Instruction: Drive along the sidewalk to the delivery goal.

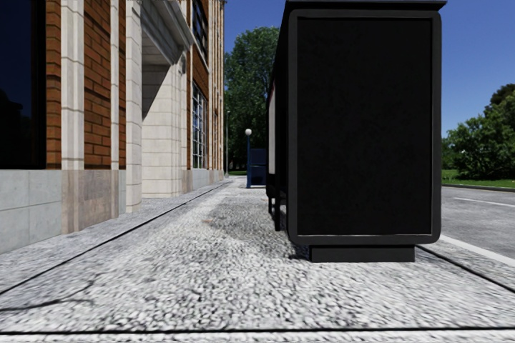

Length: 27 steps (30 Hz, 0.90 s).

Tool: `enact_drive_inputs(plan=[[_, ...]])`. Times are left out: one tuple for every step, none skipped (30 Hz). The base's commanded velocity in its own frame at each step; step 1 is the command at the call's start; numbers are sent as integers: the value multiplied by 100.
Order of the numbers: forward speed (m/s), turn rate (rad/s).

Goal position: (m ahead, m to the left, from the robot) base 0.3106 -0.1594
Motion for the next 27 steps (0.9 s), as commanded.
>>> enact_drive_inputs(plan=[[52,0],[42,0],[42,0],[24,0],[0,0],[0,0],[0,0],[0,0],[0,0],[0,0],[0,0],[0,0],[0,0],[0,0],[0,0],[0,0],[0,0],[0,0],[0,0],[0,0],[0,0],[0,0],[0,0],[0,0],[0,0],[0,0],[0,0]])
